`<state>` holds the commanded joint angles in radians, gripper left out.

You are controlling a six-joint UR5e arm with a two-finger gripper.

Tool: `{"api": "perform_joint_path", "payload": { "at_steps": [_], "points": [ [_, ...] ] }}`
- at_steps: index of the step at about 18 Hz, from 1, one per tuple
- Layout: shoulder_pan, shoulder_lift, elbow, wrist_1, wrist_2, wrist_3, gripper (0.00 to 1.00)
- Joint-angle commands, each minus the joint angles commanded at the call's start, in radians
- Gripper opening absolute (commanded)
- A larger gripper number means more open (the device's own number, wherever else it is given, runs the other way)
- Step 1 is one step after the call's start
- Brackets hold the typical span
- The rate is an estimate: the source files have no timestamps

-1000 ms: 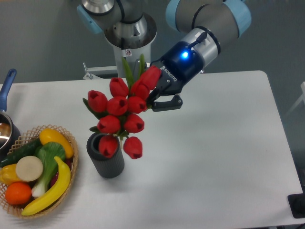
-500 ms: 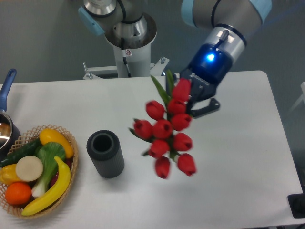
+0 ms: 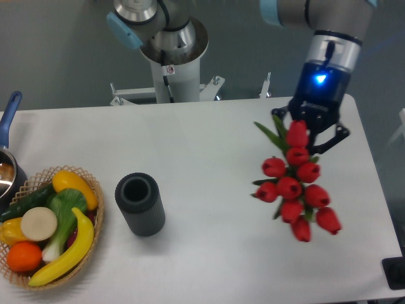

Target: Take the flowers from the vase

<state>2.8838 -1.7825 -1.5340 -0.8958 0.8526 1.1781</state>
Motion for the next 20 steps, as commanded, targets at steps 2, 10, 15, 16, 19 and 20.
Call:
{"api": "perform_joint_path", "payload": {
  "at_steps": [2, 10, 15, 16, 19, 20],
  "points": [
    [-0.001, 0.000, 0.000, -0.002, 0.107, 0.002, 0.07],
    [-0.072, -0.153, 0.069, -0.017, 0.532, 0.005, 0.13],
    [-0.118, -0.181, 0.133, -0.135, 0.640, 0.003, 0.21],
    [-0.120, -0.184, 0.144, -0.152, 0.651, 0.003, 0.22],
    [-0.132, -0.209, 0.164, -0.181, 0.687, 0.006, 0.26],
    [-0.133, -0.213, 0.167, -0.180, 0.695, 0.006, 0.26]
  ]
}}
